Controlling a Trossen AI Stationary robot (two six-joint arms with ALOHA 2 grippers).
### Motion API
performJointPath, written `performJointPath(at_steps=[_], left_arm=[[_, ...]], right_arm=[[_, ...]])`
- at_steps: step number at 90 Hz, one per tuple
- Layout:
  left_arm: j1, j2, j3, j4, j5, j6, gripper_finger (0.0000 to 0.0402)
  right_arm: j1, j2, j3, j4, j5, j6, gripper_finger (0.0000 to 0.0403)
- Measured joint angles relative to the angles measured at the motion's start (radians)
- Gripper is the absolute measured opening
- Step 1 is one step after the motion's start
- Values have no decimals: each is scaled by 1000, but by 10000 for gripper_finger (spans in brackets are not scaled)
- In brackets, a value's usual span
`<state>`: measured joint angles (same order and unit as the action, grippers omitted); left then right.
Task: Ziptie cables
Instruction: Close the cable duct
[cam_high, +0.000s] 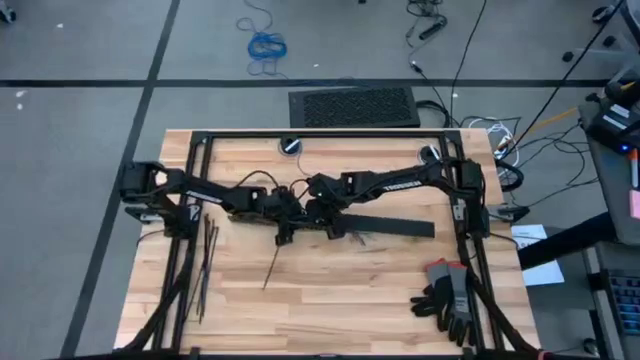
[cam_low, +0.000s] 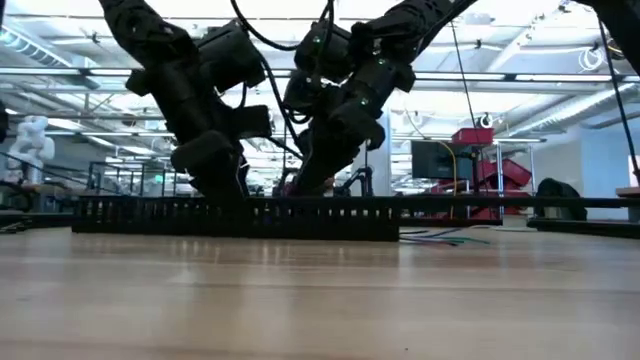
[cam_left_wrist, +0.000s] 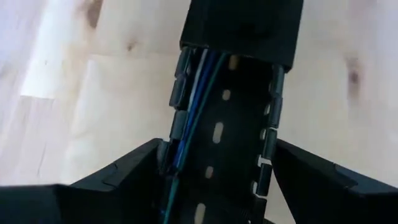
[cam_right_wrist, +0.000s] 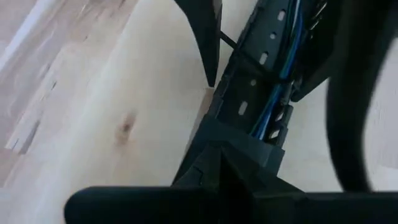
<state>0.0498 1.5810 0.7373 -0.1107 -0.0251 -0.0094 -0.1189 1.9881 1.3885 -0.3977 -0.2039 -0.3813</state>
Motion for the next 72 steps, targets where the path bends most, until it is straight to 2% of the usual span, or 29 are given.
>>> performJointPath(at_steps=[17, 38, 52, 72], left_arm=[[-6, -1, 4, 27, 0, -4, 290], [-9, -2, 4, 23, -18, 15, 290], [-14, 3, 4, 35, -27, 17, 290], [-15, 62, 4, 66, -27, 19, 290]], right_arm=[[10, -92, 1, -31, 11, 2, 0], [10, -161, 4, -77, 29, 98, 0], [25, -102, 4, -76, 40, 138, 0], [44, 7, 9, -16, 149, 135, 0]])
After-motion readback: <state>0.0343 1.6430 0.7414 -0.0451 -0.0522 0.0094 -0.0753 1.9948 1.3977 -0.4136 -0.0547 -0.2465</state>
